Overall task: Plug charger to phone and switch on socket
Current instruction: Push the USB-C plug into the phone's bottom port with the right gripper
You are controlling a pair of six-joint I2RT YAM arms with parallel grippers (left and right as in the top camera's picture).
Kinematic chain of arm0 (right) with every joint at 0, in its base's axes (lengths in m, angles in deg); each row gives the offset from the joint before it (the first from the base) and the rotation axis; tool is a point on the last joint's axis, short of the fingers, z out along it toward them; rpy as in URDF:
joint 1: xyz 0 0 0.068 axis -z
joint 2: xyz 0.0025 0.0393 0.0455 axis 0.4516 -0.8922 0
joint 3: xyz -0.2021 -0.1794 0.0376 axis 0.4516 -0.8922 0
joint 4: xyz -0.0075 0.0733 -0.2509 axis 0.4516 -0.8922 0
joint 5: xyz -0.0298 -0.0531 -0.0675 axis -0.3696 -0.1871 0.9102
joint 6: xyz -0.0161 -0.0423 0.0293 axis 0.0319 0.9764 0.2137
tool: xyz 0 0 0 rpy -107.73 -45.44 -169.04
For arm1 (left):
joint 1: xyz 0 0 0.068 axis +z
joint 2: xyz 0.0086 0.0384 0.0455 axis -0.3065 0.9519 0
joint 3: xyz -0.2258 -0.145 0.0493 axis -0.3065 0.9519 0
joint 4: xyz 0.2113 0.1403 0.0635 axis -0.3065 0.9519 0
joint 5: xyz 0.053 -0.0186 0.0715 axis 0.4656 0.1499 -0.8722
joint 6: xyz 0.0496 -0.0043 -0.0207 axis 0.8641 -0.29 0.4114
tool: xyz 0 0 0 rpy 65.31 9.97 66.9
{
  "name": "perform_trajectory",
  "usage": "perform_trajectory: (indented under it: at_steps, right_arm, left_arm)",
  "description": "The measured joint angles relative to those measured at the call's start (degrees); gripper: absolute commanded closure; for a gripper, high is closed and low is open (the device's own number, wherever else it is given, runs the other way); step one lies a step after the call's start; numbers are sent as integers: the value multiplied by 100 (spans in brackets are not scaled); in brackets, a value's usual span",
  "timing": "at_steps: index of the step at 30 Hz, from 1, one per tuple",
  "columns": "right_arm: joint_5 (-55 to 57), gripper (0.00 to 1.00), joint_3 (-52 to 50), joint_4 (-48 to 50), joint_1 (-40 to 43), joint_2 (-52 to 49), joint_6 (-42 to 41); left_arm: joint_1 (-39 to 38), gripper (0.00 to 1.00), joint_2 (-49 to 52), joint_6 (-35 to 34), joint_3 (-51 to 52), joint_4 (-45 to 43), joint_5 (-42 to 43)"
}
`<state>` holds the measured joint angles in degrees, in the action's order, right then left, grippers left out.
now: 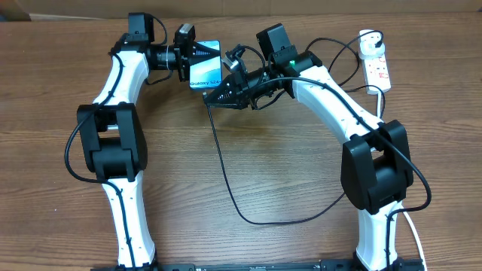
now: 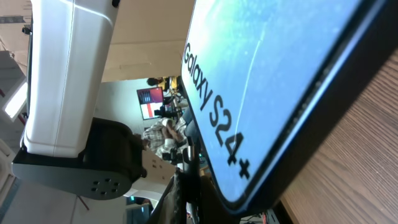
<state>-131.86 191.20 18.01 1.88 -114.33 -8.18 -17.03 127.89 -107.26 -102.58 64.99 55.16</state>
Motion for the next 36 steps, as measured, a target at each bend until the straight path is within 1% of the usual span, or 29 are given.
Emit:
perform_trajectory:
  at_steps: [13,36]
  right_arm:
    - [197,96,0,31,2,0,-114]
    - [195,96,0,223,46,0,-280]
  left_arm:
    - [0,96,0,0,0,0,0]
    - [0,96,0,0,0,-37,0]
